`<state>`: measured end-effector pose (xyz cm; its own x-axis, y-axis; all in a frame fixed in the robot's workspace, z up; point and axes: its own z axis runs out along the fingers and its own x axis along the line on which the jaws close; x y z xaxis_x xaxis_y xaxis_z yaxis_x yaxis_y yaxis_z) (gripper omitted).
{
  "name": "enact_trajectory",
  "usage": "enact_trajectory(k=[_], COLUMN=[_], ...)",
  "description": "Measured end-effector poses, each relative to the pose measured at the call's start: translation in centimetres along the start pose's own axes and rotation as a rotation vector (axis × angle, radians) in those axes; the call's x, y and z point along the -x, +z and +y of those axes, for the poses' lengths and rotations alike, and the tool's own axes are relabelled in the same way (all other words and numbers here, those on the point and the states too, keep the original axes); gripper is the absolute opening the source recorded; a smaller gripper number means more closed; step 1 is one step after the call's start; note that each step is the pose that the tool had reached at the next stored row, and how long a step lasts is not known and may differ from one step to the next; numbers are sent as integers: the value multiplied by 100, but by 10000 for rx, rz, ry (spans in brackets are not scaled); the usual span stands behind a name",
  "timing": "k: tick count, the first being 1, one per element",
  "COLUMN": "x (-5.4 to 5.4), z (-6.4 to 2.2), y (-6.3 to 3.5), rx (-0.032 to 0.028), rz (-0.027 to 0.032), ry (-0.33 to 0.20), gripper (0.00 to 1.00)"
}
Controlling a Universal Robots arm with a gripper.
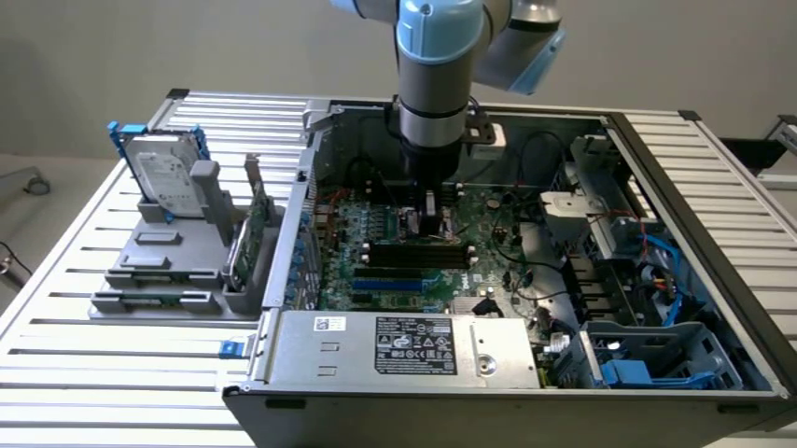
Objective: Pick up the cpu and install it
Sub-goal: 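Close the cpu cover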
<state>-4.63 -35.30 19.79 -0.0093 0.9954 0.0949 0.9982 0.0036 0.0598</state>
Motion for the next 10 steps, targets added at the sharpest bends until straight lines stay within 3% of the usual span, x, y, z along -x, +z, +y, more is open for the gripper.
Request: enact_trajectory(k=[6,10], x=[-14,-25], z=[9,18], y=[-141,-264], rx=[1,1], rz=[2,0], ry=[0,11], gripper=[60,41])
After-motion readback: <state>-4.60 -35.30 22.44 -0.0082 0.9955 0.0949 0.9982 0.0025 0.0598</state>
